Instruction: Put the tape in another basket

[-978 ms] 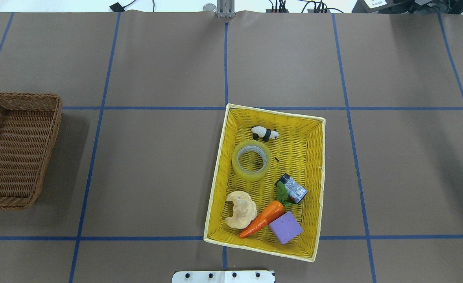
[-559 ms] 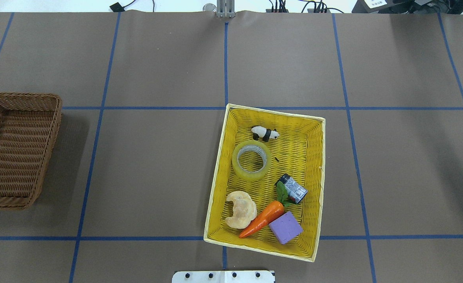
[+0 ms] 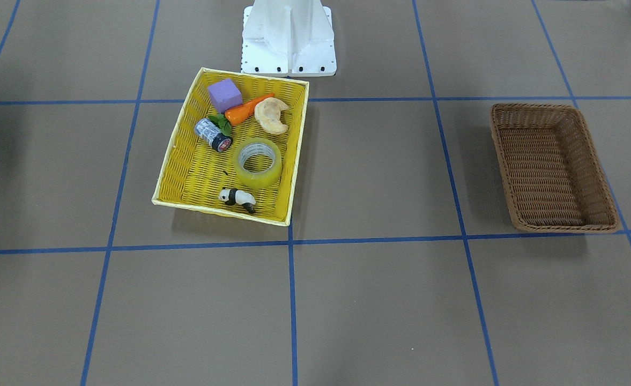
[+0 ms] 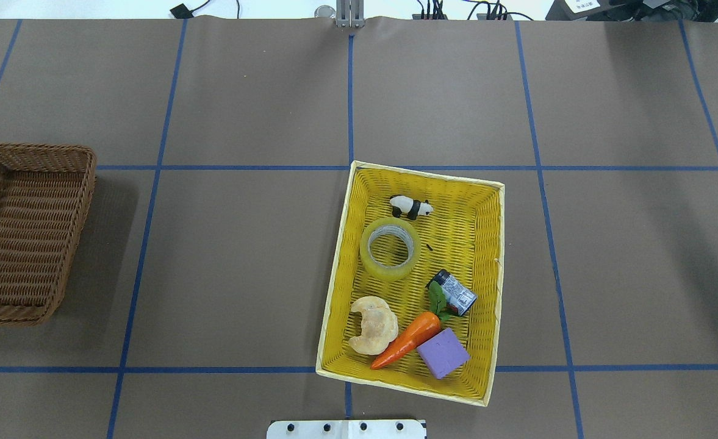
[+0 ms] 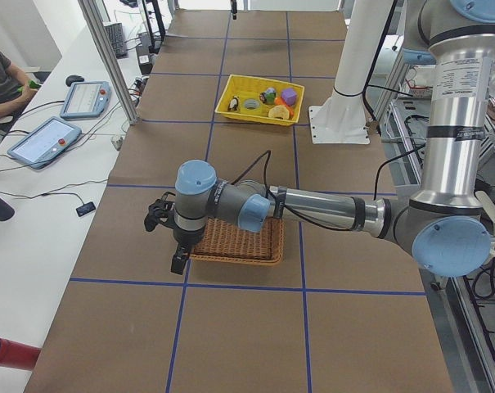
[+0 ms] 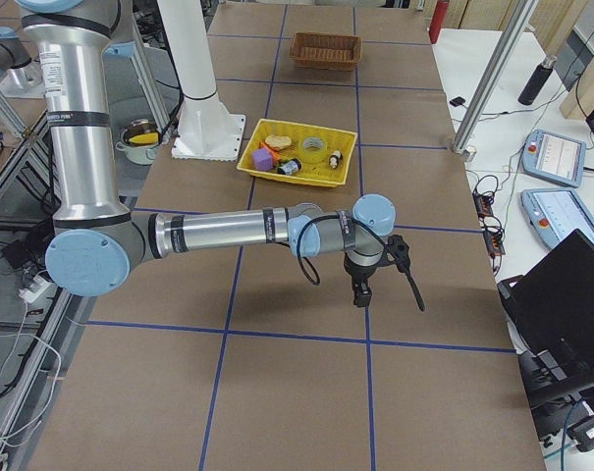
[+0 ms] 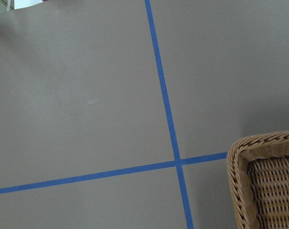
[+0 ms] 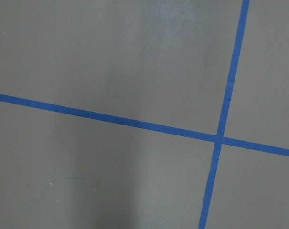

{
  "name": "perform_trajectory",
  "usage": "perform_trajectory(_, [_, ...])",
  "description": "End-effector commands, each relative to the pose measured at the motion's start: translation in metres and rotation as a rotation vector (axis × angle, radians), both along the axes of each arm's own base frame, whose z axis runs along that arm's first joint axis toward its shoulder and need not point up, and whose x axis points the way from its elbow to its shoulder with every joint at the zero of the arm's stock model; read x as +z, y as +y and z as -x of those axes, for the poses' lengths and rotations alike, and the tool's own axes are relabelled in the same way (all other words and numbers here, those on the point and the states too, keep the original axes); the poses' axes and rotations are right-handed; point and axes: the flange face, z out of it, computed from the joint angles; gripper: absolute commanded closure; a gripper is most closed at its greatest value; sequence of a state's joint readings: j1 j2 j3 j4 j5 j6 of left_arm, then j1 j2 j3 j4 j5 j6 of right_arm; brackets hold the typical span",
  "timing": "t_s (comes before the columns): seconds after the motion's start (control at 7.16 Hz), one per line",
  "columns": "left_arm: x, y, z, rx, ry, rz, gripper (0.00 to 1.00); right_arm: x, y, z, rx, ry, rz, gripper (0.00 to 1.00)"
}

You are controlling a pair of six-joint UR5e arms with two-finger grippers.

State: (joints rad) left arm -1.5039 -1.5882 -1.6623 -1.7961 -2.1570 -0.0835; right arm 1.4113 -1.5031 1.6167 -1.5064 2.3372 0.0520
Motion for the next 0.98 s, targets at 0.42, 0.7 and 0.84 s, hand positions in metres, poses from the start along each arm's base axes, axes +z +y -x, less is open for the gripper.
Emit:
perform_trajectory(0.42, [0.015,0.012,-0.002,-0.05,0.031,0.003,0.0,-0.028,0.004,0.034,-0.073,-0.03,-0.058,0.0])
perform_trajectory(0.7, [0.013,0.018,-0.011,-0.035,0.145,0.042,0.0,-0.083,0.017,0.088,-0.144,-0.062,-0.125,0.0])
perform_trajectory(0.84, [0.012,0.018,-0.012,-0.036,0.153,0.044,0.0,-0.112,0.027,0.119,-0.145,-0.076,-0.131,0.0])
